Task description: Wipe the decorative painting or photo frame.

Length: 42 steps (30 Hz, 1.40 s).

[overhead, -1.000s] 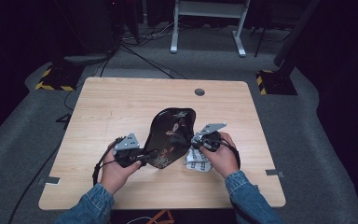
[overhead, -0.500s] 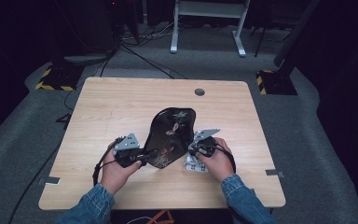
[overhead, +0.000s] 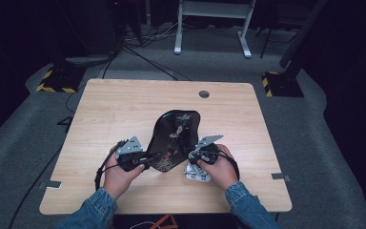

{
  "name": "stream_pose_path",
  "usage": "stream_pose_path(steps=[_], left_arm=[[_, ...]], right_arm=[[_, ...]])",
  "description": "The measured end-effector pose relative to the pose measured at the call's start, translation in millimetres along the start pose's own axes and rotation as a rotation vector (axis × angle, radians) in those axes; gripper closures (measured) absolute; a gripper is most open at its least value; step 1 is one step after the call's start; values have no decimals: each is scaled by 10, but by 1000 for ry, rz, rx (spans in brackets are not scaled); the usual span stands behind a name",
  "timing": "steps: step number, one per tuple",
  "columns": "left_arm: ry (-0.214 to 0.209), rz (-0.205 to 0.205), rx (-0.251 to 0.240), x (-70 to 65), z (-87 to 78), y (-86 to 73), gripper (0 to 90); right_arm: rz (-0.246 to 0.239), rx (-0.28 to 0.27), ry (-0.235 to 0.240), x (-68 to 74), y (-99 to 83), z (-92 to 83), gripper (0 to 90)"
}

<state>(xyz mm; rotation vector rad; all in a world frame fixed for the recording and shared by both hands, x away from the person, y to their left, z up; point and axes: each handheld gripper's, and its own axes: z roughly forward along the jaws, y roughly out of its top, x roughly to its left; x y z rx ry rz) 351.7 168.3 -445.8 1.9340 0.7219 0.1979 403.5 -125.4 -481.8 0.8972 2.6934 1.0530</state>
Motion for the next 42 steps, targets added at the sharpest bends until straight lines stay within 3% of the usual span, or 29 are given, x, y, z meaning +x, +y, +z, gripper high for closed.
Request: stream_pose_path(steps=[7,11,21,26,27,29,32,34,37,42], left_arm=[[3,-1,-11,85,-3,24,805],[2,6,-11,132,9,41,805],[-7,18,-16,199,7,41,802],[-3,29,-27,202,-7,33,794],[-3,29,-27,202,-7,33,759],[-6,11,-56,208,-38,34,716],[-1,-15,-88,194,-82,18,621],[8,-22,-110,183,-117,6,539],[17,-21,-119,169,-161,-2,508],[77,-10,-106,101,-288,-30,501]], right_arm=[[-6,-45,24,92,-25,-108,830],[-39,-55,52,203,4,-112,825],[-85,-12,123,437,12,62,795],[-83,-17,164,497,15,101,639],[-83,-17,164,497,15,101,639],[-70,-45,177,518,33,63,540],[-64,-80,184,511,57,-21,514],[-53,-127,179,461,87,-124,501],[-42,-166,148,385,118,-220,489],[3,-261,4,65,265,-448,413]])
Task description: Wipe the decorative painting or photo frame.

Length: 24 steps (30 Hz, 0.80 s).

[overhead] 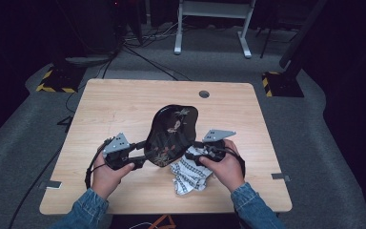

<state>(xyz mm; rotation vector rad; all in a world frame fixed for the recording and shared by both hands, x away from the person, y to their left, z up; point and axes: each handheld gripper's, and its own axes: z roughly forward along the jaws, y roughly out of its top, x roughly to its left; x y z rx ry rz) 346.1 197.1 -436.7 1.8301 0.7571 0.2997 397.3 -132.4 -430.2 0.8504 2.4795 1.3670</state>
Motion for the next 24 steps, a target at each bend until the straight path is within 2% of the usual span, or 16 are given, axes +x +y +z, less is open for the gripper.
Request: stream_pose_path(steps=[4,5,7,8,10,15,17,19,20,21,22,24], left_arm=[[14,-11,17,-17,-43,-25,499],[18,-19,28,-27,-49,-39,499],[33,-10,45,-35,-55,-68,507],[28,-34,60,-50,-53,-96,516],[22,-43,62,-60,-44,-112,524],[11,-45,96,-114,25,-176,567],[17,-50,94,-128,48,-181,596],[22,-58,97,-128,49,-177,642],[22,-58,97,-128,49,-177,673],[24,-77,98,-123,43,-177,673],[24,-77,98,-123,43,-177,708],[22,-106,90,-93,32,-186,761]], right_arm=[[13,-37,-28,-162,133,-32,396],[13,-37,-28,-162,133,-32,396],[15,-49,-45,-266,202,-11,374],[13,-52,-48,-298,219,1,372],[11,-53,-50,-323,235,10,366],[4,-63,-11,-427,292,76,316],[5,-82,9,-456,325,107,300],[16,-96,45,-461,356,139,293],[16,-96,45,-461,356,139,293],[15,-97,59,-462,365,157,290],[15,-97,59,-462,365,157,290],[-6,-84,77,-457,385,218,290]])
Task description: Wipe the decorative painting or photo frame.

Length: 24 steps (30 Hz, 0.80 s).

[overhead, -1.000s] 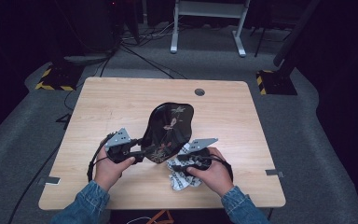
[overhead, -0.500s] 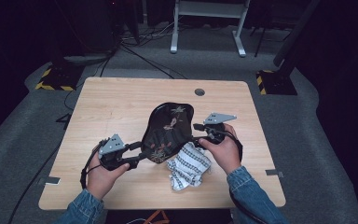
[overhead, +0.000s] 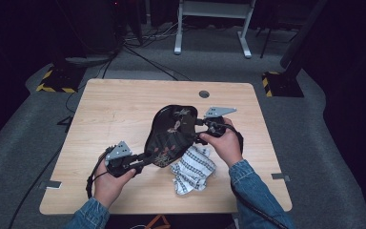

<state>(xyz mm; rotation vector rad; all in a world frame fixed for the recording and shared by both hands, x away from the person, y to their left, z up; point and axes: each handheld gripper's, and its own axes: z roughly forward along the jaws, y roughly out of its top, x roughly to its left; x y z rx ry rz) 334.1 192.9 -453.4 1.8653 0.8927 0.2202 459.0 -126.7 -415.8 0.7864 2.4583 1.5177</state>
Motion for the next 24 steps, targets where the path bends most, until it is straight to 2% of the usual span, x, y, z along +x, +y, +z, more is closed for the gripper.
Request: stream_pose_path(steps=[3,5,14,17,20,24], left_arm=[[-2,-7,-1,12,-2,2,776],[4,9,6,3,-2,13,778],[13,10,51,33,-57,96,775],[-2,10,47,62,-63,122,774],[1,33,50,87,-60,171,768],[3,37,54,127,-45,220,756]], right_arm=[[0,-6,11,20,6,23,294],[-4,-3,6,22,6,25,296],[49,-24,-2,63,-2,25,317],[59,-50,-16,90,11,9,317],[55,-56,-36,123,40,-40,324],[47,-71,-58,152,64,-101,343]])
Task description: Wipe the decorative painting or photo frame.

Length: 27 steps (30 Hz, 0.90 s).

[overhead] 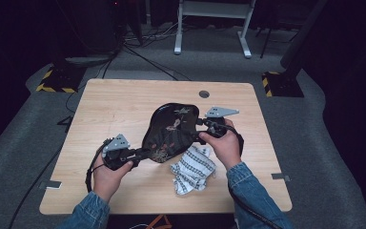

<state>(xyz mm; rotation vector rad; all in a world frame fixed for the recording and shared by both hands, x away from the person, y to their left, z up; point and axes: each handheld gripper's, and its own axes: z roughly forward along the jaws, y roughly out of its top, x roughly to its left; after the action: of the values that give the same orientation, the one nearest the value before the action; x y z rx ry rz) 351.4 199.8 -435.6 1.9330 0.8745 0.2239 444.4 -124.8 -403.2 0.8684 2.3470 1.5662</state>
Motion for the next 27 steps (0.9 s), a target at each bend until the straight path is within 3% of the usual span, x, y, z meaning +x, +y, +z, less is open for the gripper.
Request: stream_pose_path(steps=[9,16,27], left_arm=[[-2,-11,-5,157,26,147,708],[4,-2,-9,236,88,244,678],[-39,-37,-39,465,225,345,624]], right_arm=[[30,-3,-72,82,31,-161,452],[49,-23,-125,117,21,-219,458],[87,-36,-160,173,-34,-278,467]])
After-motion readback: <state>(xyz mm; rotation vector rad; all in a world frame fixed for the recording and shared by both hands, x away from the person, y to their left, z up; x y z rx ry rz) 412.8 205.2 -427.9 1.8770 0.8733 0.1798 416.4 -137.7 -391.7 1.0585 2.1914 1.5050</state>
